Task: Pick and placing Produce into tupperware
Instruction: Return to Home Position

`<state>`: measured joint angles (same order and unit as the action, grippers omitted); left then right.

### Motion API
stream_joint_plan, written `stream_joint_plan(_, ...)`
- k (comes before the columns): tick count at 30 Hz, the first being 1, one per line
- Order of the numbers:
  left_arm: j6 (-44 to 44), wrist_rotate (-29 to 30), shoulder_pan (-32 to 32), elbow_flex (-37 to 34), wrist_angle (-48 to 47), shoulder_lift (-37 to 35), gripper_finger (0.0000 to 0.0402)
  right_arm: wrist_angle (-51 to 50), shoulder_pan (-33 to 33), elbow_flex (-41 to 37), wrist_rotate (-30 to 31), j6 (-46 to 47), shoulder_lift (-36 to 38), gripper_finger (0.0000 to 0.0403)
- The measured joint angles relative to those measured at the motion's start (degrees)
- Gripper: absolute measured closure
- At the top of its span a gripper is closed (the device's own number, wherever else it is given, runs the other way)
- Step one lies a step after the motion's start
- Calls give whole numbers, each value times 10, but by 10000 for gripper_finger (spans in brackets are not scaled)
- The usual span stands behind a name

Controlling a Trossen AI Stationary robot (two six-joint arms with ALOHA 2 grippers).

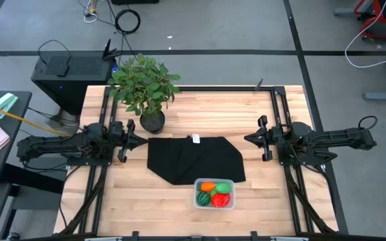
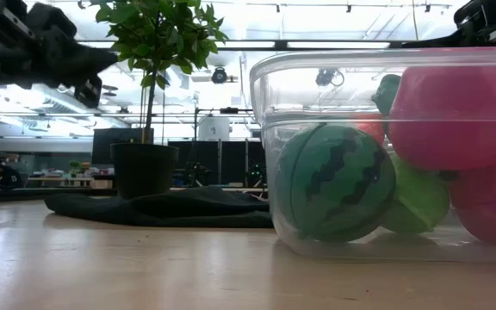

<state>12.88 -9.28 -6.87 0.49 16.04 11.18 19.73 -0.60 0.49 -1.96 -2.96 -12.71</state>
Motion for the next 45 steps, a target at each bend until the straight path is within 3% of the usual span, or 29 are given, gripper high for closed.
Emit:
stream_joint_plan(11, 30, 11, 14, 0, -28, 0, 397, 0, 0, 0, 0, 0, 0, 376)
stream_joint_plan(23, 60, 13, 13, 0, -78, 0, 345, 0, 0, 0, 0, 0, 0, 376)
stream_joint_plan(33, 60, 13, 13, 0, -78, 0, 347, 0, 0, 0, 0, 0, 0, 376)
stream_joint_plan(45, 59, 15, 47, 0, -79, -77, 341, 0, 0, 0, 0, 0, 0, 376)
